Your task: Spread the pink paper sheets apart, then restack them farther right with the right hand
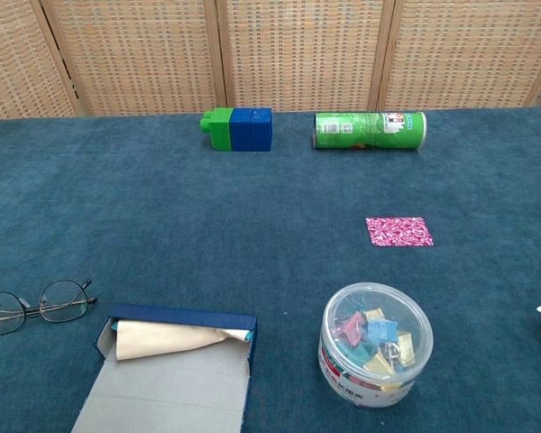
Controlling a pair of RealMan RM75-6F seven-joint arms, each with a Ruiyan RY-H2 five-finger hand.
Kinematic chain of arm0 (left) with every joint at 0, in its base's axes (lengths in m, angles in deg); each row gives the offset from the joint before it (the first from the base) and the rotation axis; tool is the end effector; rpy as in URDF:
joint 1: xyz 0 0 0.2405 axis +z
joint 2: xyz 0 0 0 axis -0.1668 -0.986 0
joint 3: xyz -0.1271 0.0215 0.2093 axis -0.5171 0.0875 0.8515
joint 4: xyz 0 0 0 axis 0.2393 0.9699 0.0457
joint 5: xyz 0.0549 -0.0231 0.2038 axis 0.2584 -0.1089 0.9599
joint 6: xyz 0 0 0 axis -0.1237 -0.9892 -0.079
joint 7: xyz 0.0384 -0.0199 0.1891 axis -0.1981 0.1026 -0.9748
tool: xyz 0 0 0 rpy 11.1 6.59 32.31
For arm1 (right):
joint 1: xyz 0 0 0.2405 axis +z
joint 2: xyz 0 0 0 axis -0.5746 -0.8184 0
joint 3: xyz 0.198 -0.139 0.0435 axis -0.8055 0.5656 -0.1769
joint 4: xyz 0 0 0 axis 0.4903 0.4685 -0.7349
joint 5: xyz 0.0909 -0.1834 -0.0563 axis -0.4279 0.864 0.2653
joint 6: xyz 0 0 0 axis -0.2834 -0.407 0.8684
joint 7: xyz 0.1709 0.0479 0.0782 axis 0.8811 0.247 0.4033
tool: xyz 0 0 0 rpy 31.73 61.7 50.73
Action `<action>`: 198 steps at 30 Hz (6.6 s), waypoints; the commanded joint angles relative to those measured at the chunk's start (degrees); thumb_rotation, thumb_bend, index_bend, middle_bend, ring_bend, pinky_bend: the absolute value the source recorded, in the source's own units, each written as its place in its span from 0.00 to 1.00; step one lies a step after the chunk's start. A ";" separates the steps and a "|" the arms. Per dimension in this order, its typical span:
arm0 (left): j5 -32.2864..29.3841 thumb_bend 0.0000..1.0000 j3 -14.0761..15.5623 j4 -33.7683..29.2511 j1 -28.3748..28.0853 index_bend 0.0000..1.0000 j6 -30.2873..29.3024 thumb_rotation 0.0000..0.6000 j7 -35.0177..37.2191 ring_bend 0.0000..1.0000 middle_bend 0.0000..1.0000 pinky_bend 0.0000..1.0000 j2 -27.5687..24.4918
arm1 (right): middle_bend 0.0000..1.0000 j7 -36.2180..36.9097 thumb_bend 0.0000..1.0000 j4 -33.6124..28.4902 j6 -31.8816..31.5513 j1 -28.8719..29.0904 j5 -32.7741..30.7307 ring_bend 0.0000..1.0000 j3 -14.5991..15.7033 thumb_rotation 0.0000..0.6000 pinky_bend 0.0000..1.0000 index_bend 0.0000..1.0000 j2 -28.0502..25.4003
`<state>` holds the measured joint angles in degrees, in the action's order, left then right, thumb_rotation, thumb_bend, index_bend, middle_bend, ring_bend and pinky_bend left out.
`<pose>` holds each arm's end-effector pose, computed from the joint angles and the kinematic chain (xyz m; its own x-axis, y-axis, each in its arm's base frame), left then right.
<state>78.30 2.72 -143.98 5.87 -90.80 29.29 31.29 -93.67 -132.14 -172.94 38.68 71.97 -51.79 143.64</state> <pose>-0.2948 0.2215 0.1576 0.4926 -0.0113 0.8702 0.8702 0.0187 -0.4923 -0.2974 -0.2256 0.1557 0.4722 0.0180 0.8813 -0.8814 -0.0007 0.4723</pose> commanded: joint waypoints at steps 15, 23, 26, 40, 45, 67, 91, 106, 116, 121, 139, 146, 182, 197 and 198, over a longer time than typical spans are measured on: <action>0.92 0.11 0.09 -1.75 0.26 0.02 -0.66 0.93 -0.30 0.00 0.00 0.00 -1.82 | 0.20 1.53 0.26 -1.78 2.60 2.30 1.10 0.08 -0.72 1.00 0.00 0.30 -2.12; 1.05 0.11 0.15 -3.42 0.44 0.02 -0.84 0.93 -0.95 0.00 0.00 0.00 -3.04 | 0.20 6.83 0.38 -3.14 9.78 7.52 0.86 0.08 -2.23 1.00 0.00 0.28 -3.95; 1.24 0.11 0.15 -4.14 0.44 0.02 -0.88 0.93 -1.01 0.00 0.00 0.00 -3.55 | 0.20 10.85 0.43 -3.41 15.21 11.62 1.37 0.07 -3.06 1.00 0.00 0.28 -4.29; -0.20 0.12 -0.77 -5.68 -0.03 0.02 -0.29 0.93 -2.41 0.00 0.00 0.00 -5.04 | 0.20 22.16 0.47 7.45 36.97 31.14 2.60 0.00 -5.92 1.00 0.00 0.28 2.98; -0.70 0.11 -1.02 -5.88 -0.28 0.02 0.11 0.93 -2.57 0.00 0.00 0.00 -5.24 | 0.20 23.72 0.47 10.27 39.57 34.38 3.45 0.00 -5.37 1.00 0.00 0.28 4.84; -1.95 0.11 -0.83 -5.71 -0.50 0.02 1.40 0.93 -2.09 0.00 0.00 0.00 -5.31 | 0.17 26.46 0.45 23.06 41.43 40.05 7.58 0.00 0.70 1.00 0.00 0.25 13.46; -3.14 0.11 -0.58 -4.34 -0.36 0.02 2.17 0.93 -0.95 0.00 0.00 0.00 -4.96 | 0.16 27.17 0.45 33.54 42.45 42.81 7.46 0.00 5.10 1.00 0.00 0.24 21.37; -3.38 0.11 -0.53 -4.30 -0.11 0.02 1.94 0.93 -1.02 0.00 0.00 0.00 -4.94 | 0.16 27.82 0.45 36.46 42.84 43.33 7.28 0.00 7.14 1.00 0.00 0.24 22.04; -3.11 0.11 -0.68 -4.87 -0.46 0.02 2.06 0.93 -1.93 0.00 0.00 0.00 -4.86 | 0.16 27.41 0.46 37.61 42.62 41.21 6.19 0.00 9.17 1.00 0.00 0.24 20.41; -2.92 0.11 -0.66 -5.27 -0.56 0.02 2.06 0.93 -2.39 0.00 0.00 0.00 -4.86 | 0.16 27.44 0.46 38.35 42.58 39.98 5.48 0.00 9.86 1.00 0.00 0.24 19.67; -2.10 0.11 -0.47 -6.63 -0.46 0.02 1.39 0.93 -3.78 0.00 0.00 0.00 -4.99 | 0.16 28.31 0.47 38.95 40.61 37.01 5.04 0.00 11.02 1.00 0.00 0.24 17.45; -2.12 0.11 -0.41 -6.40 -0.47 0.02 1.50 0.93 -3.62 0.00 0.00 0.00 -4.86 | 0.17 27.34 0.47 37.65 40.74 36.89 5.06 0.00 11.12 1.00 0.00 0.24 16.04; -2.88 0.11 -0.07 -3.40 0.55 0.02 1.32 0.93 0.11 0.00 0.00 0.00 -4.63 | 0.17 20.66 0.47 30.50 45.01 42.79 4.06 0.00 7.41 1.00 0.00 0.24 17.79; -2.86 0.11 0.12 -3.45 0.81 0.02 1.35 0.93 0.07 0.00 0.00 0.00 -4.54 | 0.17 20.29 0.47 34.45 45.81 43.23 3.42 0.00 7.25 1.00 0.00 0.24 19.82; -2.86 0.11 0.15 -3.42 0.83 0.02 1.38 0.93 0.12 0.00 0.00 0.00 -4.53 | 0.17 20.31 0.47 34.63 45.83 43.26 3.35 0.00 7.18 1.00 0.00 0.24 19.95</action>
<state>75.43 2.87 -147.40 6.70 -89.43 29.40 26.76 -73.38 -97.61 -127.17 81.89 75.40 -44.53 163.50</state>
